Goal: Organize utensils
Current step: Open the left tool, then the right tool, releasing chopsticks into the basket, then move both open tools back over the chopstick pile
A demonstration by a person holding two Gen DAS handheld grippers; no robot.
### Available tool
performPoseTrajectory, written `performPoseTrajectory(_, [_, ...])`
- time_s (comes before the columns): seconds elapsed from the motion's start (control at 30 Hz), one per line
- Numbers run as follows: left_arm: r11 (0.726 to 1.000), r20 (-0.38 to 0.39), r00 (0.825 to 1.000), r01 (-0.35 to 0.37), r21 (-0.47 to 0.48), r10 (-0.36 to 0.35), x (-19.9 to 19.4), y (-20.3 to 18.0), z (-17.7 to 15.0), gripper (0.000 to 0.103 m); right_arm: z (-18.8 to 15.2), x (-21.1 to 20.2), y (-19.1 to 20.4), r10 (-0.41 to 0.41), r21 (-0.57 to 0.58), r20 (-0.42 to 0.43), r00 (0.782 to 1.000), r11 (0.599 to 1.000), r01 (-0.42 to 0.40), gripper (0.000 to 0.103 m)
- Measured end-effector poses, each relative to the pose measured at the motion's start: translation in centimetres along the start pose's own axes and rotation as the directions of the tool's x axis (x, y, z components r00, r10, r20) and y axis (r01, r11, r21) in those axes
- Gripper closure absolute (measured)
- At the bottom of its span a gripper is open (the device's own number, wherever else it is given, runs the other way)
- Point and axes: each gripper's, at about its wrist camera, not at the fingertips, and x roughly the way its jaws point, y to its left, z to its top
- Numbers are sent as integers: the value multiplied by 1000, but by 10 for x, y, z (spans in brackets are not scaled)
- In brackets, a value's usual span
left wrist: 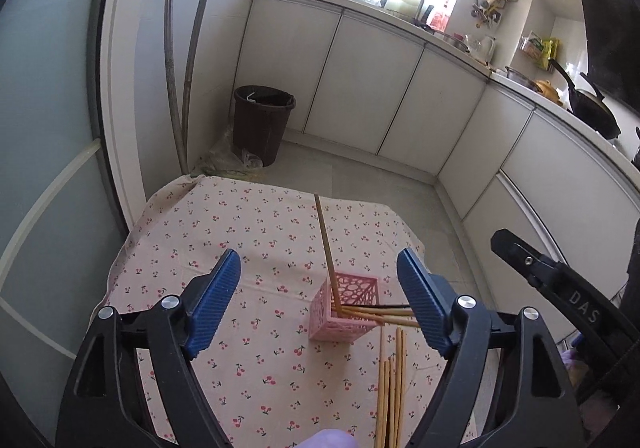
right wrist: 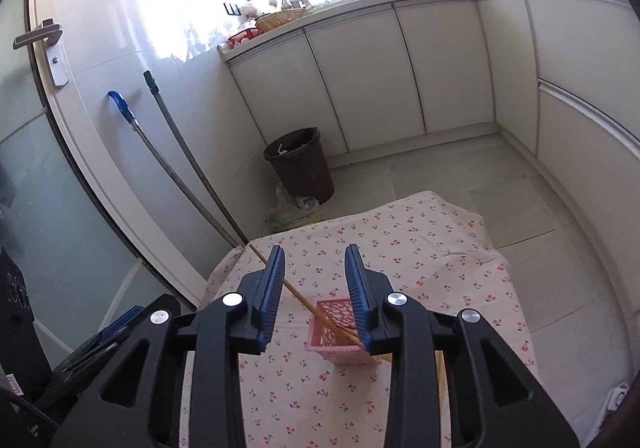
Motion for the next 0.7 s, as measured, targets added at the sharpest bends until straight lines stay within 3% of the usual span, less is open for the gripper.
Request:
performPoseTrajectory(0.13, [1000,-84,996,-5,20,7,12,-7,-18,17,-31,-24,-26,-70,38,-22,997,997,71,24])
performPoseTrajectory(0.23, [999,-184,983,1,32,5,25,-13,-37,11,-57,-39,-53,-119,61,-62,991,991,123,10])
performPoseTrajectory(0.43, [989,-361,930,-13,146,66,54,-29,-102,7,-85,-68,-107,-179,114,-136,974,974,195,8])
performPoseTrajectory(0.6, [971,-491,865,18,238,104,79,-42,-181,11,-86,-93,-151,-162,263,-151,975,944,198,8])
performPoseTrajectory(0.67, [964,-505,860,66,259,77,84,-51,-196,23,-85,-96,-166,-128,342,-164,978,923,178,8])
performPoseTrajectory(0.7, [959,-495,866,75,273,74,85,-55,-201,24,-85,-97,-171,-110,376,-163,980,912,165,8])
